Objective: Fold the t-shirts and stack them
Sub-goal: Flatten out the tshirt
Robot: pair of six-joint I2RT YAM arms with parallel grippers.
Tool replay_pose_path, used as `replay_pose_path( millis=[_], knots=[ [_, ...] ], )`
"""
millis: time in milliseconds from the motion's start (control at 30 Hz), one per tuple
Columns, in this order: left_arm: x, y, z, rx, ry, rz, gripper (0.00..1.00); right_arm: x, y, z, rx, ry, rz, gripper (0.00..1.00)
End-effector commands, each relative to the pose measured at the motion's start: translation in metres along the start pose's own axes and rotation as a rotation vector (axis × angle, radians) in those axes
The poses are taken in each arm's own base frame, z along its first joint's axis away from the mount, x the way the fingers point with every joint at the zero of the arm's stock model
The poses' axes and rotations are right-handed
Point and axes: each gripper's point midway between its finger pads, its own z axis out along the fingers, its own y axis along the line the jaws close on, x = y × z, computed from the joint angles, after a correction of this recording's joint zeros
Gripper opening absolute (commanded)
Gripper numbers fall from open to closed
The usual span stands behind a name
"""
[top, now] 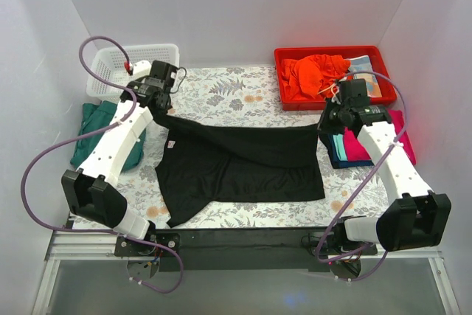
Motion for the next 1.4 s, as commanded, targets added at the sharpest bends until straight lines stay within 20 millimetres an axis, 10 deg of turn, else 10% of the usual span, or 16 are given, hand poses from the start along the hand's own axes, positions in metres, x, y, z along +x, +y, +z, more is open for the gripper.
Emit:
replay_pose_path(
  millis=[0, 267, 400, 667, 867, 1200, 1367],
  knots=[
    [-0.068, 0.010, -0.037, -0.003, -0.170, -0.039, 0.00, -0.029, 0.007, -0.037, 0.026, -0.085, -0.016, 0.01],
    [-0.177, 0.005, -0.117, 0.164, -0.478, -0.141, 0.00, -0.093, 0.036, -0.110, -0.034, -0.331, -0.066, 0.01],
    [-0.231, 0.015, -0.187, 0.323, -0.691, -0.198, 0.00, -0.119, 0.054, -0.158, -0.091, -0.468, -0.103, 0.01],
    [-0.247, 0.055, -0.301, 0.640, -0.957, -0.270, 0.00, -0.136, 0.088, -0.247, -0.242, -0.666, -0.177, 0.01],
    [-0.232, 0.116, -0.366, 0.741, -1.126, -0.339, 0.00, -0.110, 0.107, -0.302, -0.389, -0.748, -0.225, 0.01],
    [-0.238, 0.122, -0.366, 0.690, -1.128, -0.340, 0.00, -0.114, 0.109, -0.343, -0.406, -0.856, -0.206, 0.01],
    [-0.255, 0.084, -0.323, 0.593, -1.086, -0.274, 0.00, -0.141, 0.097, -0.316, -0.298, -0.852, -0.187, 0.01]
  ],
)
